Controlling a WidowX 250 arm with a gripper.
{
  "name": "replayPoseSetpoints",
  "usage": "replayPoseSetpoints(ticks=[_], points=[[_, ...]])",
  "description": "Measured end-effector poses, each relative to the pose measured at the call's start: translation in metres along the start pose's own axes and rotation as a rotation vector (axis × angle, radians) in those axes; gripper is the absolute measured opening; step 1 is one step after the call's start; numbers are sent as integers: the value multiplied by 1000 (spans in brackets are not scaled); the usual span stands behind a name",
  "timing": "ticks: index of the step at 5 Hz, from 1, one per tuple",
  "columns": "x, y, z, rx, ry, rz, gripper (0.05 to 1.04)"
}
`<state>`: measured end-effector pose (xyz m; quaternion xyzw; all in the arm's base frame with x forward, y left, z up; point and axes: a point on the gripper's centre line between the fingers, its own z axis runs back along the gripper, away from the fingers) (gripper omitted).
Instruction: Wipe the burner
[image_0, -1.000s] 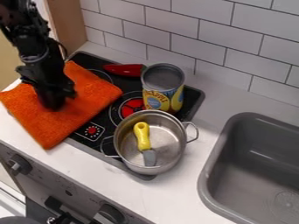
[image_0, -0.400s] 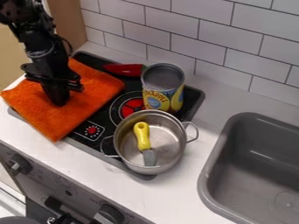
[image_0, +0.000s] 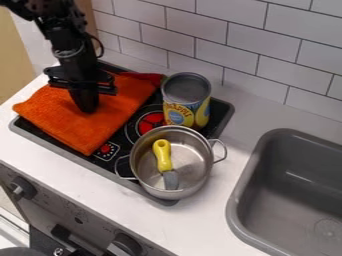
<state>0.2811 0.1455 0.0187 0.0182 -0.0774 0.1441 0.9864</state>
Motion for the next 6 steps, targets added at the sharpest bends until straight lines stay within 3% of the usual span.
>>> replayPoseSetpoints(ticks=[3, 4, 5, 6], points=[[4, -13, 2, -45, -4, 48, 64], [9, -12, 5, -43, -7, 71, 196], [9, -11, 9, -62, 12, 86, 425], [9, -5, 22, -40, 4, 103, 720]])
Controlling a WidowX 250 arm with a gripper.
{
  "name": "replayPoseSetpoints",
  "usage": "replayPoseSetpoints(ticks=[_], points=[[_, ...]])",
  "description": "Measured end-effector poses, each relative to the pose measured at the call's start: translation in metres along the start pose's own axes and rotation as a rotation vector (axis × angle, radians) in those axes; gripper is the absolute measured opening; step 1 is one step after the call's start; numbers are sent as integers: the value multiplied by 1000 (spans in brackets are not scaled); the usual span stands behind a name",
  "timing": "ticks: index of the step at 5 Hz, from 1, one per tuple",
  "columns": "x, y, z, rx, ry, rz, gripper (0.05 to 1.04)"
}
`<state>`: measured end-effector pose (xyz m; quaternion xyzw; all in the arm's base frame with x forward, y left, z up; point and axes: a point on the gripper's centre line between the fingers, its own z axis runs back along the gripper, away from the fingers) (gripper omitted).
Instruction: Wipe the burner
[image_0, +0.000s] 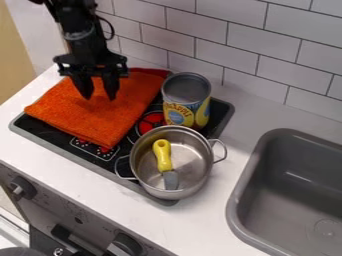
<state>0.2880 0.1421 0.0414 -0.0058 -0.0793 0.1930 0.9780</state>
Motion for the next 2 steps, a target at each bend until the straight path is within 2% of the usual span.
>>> replayPoseSetpoints(ticks=[1, 2], points=[[6, 6, 14, -4, -8, 45, 972], [6, 11, 29, 0, -29, 83, 999]])
